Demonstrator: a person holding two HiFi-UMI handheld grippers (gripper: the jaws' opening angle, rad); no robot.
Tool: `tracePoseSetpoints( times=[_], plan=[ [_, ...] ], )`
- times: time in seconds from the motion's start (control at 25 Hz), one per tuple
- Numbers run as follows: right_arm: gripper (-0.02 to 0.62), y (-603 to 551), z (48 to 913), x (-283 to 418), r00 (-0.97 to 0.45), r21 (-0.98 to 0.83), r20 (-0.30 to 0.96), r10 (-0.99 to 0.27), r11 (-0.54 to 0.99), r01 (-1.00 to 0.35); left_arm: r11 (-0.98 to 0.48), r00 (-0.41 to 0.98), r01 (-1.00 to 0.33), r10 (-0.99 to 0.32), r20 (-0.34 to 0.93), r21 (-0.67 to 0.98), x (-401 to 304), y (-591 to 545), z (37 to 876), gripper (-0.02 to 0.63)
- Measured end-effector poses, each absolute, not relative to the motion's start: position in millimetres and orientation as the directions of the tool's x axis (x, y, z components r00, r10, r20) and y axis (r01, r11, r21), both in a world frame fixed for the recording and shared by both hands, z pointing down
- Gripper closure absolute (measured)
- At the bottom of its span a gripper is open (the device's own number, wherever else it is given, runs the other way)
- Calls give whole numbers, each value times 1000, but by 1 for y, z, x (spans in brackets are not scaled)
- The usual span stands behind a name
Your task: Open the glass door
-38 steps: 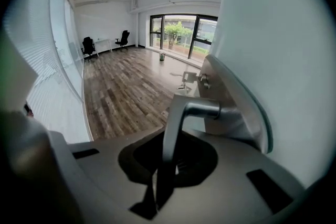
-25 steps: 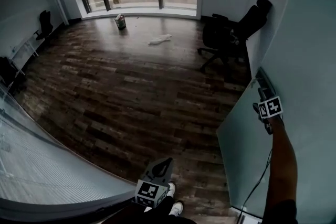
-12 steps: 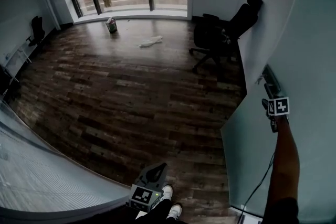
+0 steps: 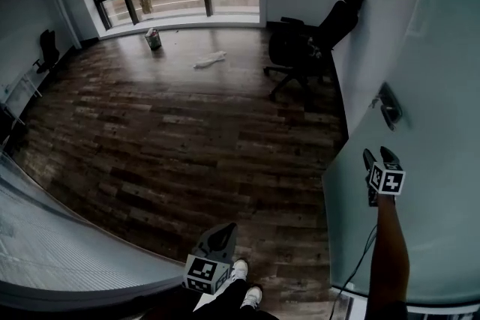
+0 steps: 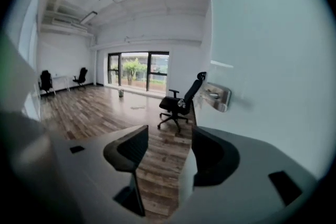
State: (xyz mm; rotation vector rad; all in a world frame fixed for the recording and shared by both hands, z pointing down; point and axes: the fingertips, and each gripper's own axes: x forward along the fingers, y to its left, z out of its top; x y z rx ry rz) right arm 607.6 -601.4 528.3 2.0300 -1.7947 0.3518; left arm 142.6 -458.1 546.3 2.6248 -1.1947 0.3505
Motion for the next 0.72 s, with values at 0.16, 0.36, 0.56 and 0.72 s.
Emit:
tracePoseSetpoints(
  times=[0.16, 0.36, 0.56, 0.72],
  plan=[
    [503, -522, 504, 517, 45, 28, 306, -951, -38, -999, -650, 652, -751, -702, 285, 116, 150, -424, 530, 603],
    [580, -409, 483, 406, -23, 72, 208, -978, 39, -997, -642, 651, -757, -722, 235, 124, 149, -371, 520, 603],
    [580, -316, 489, 342, -42, 79, 210, -977, 60, -995, -641, 649, -759, -729, 220, 115, 138, -329, 514, 603],
    [580, -247, 495, 305, -41, 64, 225, -973, 57, -996, -646, 657, -753, -726, 203, 126, 125, -289, 511, 603]
  ],
)
